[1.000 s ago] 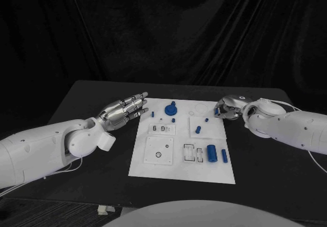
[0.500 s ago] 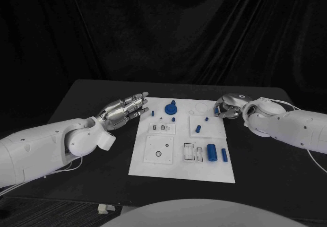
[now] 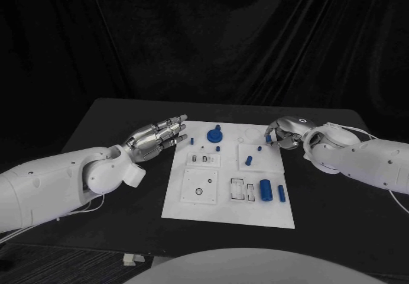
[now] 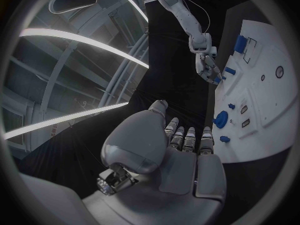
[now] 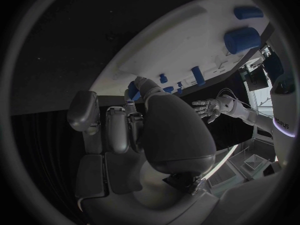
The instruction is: Assemble the parts on the task board
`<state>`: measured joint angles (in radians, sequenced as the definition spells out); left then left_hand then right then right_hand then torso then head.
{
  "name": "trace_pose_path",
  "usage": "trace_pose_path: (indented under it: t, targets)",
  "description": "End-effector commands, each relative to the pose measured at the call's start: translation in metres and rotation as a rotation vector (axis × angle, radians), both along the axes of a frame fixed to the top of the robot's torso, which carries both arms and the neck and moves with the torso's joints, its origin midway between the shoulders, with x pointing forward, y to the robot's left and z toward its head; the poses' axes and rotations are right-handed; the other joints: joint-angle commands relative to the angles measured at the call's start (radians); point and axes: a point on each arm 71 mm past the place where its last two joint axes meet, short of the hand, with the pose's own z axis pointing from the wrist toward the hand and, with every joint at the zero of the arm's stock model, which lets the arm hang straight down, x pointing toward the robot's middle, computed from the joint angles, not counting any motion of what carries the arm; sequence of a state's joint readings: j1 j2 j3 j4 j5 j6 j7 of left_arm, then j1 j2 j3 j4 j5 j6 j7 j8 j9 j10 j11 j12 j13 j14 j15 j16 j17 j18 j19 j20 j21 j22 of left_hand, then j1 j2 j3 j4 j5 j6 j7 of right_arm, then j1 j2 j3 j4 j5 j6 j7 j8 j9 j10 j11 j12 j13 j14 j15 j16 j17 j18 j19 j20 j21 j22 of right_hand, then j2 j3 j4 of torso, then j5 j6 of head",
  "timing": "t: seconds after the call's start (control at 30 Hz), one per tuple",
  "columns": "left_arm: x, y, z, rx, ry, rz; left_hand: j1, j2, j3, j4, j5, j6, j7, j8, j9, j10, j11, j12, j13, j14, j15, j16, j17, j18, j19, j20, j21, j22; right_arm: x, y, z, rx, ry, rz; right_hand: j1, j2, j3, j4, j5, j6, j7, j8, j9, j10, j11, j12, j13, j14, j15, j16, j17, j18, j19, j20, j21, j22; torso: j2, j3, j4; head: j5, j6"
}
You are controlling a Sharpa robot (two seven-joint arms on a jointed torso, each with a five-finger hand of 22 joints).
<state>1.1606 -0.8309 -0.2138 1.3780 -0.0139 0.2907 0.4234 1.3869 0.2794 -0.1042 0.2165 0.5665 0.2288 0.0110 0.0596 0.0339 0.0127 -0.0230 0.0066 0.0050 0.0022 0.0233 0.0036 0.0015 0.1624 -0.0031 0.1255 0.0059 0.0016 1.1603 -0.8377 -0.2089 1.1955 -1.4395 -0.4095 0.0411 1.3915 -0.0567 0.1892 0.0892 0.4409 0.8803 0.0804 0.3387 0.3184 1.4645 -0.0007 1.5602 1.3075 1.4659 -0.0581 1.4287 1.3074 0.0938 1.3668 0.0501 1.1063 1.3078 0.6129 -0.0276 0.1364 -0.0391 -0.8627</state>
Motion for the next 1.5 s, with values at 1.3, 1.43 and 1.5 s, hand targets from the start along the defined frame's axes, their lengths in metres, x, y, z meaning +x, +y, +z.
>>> trace_pose_path:
  t: [1.3, 1.43, 1.5]
  targets:
    - [0.001, -0.011, -0.001, -0.011, 0.007, -0.030, 0.007, 0.002, 0.001, -0.010, 0.007, 0.003, 0.006, 0.004, 0.001, 0.003, 0.008, 0.000, 0.002, -0.002, 0.008, -0.004, -0.002, 0.010, 0.003, 0.007, -0.006, -0.002, -0.016, 0.166, -0.007, 0.074, 0.141, 0.262, -0.008, -0.013, 0.021, -0.002, 0.024, -0.035, 0.031, 0.003, 0.024, 0.068, 0.026, -0.014, 0.229, 0.040, 0.019, -0.009, 0.124, 0.009, -0.024, 0.016, -0.048, 0.098, -0.002, 0.0005, 0.0028, 0.005, -0.010]
    - [0.001, -0.011, -0.001, -0.010, 0.007, -0.030, 0.007, 0.002, 0.001, -0.010, 0.007, 0.003, 0.006, 0.004, 0.001, 0.003, 0.008, 0.000, 0.002, -0.002, 0.008, -0.004, -0.002, 0.010, 0.003, 0.007, -0.006, -0.002, -0.015, 0.167, -0.010, 0.067, 0.150, 0.255, -0.011, -0.014, 0.021, -0.001, 0.020, -0.037, 0.032, 0.002, 0.024, 0.066, 0.029, -0.016, 0.228, 0.039, 0.021, -0.011, 0.122, 0.010, -0.026, 0.017, -0.054, 0.097, -0.002, 0.0001, 0.0021, 0.006, -0.010]
    - [0.001, -0.011, -0.001, -0.010, 0.008, -0.030, 0.007, 0.002, 0.001, -0.010, 0.007, 0.003, 0.006, 0.004, 0.001, 0.003, 0.008, 0.000, 0.002, -0.002, 0.008, -0.004, -0.002, 0.010, 0.003, 0.007, -0.006, -0.002, -0.015, 0.168, -0.011, 0.064, 0.155, 0.253, -0.012, -0.014, 0.022, -0.001, 0.018, -0.039, 0.033, 0.001, 0.023, 0.064, 0.029, -0.017, 0.226, 0.038, 0.022, -0.013, 0.121, 0.011, -0.028, 0.018, -0.058, 0.095, -0.002, 0.0001, 0.0018, 0.006, -0.010]
